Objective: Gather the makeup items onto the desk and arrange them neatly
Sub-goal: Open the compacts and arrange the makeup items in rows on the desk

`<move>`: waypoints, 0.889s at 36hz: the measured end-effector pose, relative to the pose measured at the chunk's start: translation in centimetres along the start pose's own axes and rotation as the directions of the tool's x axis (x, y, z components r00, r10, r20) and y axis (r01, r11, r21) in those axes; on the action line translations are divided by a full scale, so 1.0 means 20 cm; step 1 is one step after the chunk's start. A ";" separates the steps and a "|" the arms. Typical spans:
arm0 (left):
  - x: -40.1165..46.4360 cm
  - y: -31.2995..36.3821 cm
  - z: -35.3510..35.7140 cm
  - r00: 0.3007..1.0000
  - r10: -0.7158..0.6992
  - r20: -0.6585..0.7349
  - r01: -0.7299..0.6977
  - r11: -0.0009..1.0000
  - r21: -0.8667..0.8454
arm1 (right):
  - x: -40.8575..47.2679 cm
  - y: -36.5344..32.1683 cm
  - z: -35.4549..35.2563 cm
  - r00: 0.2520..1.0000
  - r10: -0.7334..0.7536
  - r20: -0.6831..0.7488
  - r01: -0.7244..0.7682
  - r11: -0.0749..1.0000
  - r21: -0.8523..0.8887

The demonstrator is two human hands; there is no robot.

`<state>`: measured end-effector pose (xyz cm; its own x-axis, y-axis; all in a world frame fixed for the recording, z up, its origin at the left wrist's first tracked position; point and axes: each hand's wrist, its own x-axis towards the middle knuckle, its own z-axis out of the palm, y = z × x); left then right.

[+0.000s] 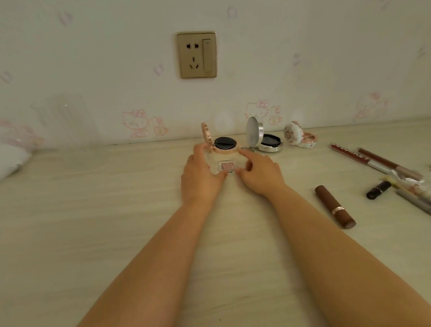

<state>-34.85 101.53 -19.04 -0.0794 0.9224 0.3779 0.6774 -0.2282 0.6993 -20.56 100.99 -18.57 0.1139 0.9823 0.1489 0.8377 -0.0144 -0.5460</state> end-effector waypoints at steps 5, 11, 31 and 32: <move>-0.06 0.05 -0.02 0.994 -0.002 -0.110 0.000 1.000 -0.021 | -0.12 -0.02 -0.06 0.994 0.098 -0.050 -0.079 0.951 0.299; -0.24 0.25 0.07 0.943 0.332 0.013 -0.332 0.943 -0.002 | -0.33 0.07 -0.24 0.948 0.109 -0.298 -0.029 0.965 0.261; -0.62 1.09 0.64 0.735 0.593 0.328 -0.608 0.791 -0.069 | -0.78 0.90 -0.80 0.717 0.320 -0.620 -0.394 0.919 0.019; -0.62 1.12 0.67 0.727 0.594 0.345 -0.616 0.786 -0.053 | -0.78 0.94 -0.81 0.715 0.334 -0.614 -0.410 0.912 0.018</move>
<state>-8.88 89.22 -16.18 0.5965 0.6428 0.4806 0.5424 -0.7642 0.3489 2.04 82.31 -17.69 0.6890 0.5833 0.4302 0.7075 -0.4125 -0.5739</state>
